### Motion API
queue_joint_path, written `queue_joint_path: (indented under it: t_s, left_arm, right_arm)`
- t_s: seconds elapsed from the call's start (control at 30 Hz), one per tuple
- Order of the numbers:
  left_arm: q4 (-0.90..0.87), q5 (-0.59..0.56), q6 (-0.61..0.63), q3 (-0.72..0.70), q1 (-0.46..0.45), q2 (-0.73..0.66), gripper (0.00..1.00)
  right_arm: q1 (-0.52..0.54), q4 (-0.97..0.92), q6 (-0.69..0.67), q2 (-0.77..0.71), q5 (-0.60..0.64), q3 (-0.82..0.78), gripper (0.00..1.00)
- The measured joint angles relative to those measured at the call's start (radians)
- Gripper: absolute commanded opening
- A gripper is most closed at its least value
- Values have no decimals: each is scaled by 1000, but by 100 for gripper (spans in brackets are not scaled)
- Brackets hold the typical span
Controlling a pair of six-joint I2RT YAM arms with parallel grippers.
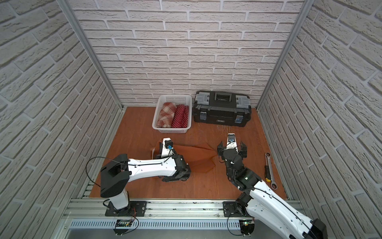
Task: Roll up the skirts
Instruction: Flatten out the skirt at the center of the board.
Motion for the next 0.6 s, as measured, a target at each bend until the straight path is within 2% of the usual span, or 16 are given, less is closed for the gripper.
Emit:
queue_joint_path:
  t_s: [0.07, 0.13, 0.2, 0.23, 0.27, 0.37, 0.43, 0.6]
  left_arm:
    - [0, 0, 0, -26, -1, -26, 0]
    - [-1, 0, 0, -45, -1, -59, 0]
    - [-1, 0, 0, -58, -2, -84, 0]
    - [-1, 0, 0, -66, -2, -93, 0]
    - [-1, 0, 0, -75, -2, -101, 0]
    - [-1, 0, 0, -93, -8, -106, 0]
    - [-1, 0, 0, -93, -13, -106, 0]
    - [-1, 0, 0, -90, -23, -91, 0]
  right_arm:
    - [-25, 108, -87, 137, 13, -35, 99]
    - [-98, 266, -146, 286, -18, -61, 99]
    - [-187, 409, -156, 406, -74, -80, 99]
    - [-229, 479, -154, 470, -107, -87, 95]
    - [-259, 541, -163, 532, -132, -91, 97]
    - [-289, 697, -186, 672, -185, -92, 99]
    - [-304, 768, -187, 714, -214, -94, 100]
    - [-386, 838, -151, 700, -296, -101, 99]
